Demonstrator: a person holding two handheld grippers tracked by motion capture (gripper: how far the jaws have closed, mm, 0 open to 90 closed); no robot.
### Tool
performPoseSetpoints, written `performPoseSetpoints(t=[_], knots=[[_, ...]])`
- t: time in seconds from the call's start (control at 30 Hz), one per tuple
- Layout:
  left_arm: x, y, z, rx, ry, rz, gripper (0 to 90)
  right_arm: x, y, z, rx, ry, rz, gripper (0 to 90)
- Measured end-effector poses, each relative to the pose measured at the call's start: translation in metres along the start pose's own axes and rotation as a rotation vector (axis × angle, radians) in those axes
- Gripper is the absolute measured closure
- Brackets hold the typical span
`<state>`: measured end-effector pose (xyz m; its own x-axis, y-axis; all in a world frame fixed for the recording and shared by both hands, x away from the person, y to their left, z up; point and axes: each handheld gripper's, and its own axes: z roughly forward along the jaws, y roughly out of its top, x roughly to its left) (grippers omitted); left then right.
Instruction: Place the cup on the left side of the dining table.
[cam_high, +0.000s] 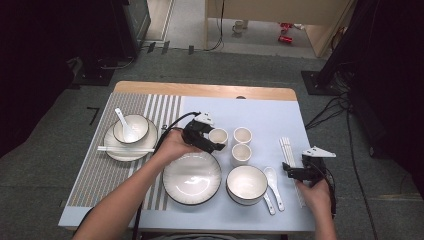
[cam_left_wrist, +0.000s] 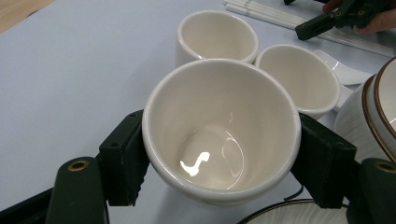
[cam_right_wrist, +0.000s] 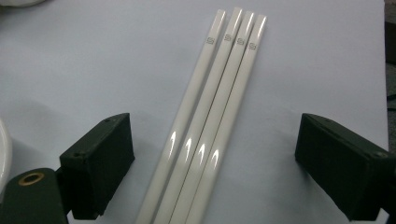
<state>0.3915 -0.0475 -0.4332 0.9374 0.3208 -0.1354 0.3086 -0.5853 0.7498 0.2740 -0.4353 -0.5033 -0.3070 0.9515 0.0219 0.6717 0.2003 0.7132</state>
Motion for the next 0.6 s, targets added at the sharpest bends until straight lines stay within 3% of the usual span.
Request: performPoseSetpoints(t=[0.6], knots=[[-0.005, 0.002, -0.017, -0.008, 0.005, 0.000, 27.8, 0.000, 0.000, 0.000, 0.001, 0.001, 0.002, 11.3]])
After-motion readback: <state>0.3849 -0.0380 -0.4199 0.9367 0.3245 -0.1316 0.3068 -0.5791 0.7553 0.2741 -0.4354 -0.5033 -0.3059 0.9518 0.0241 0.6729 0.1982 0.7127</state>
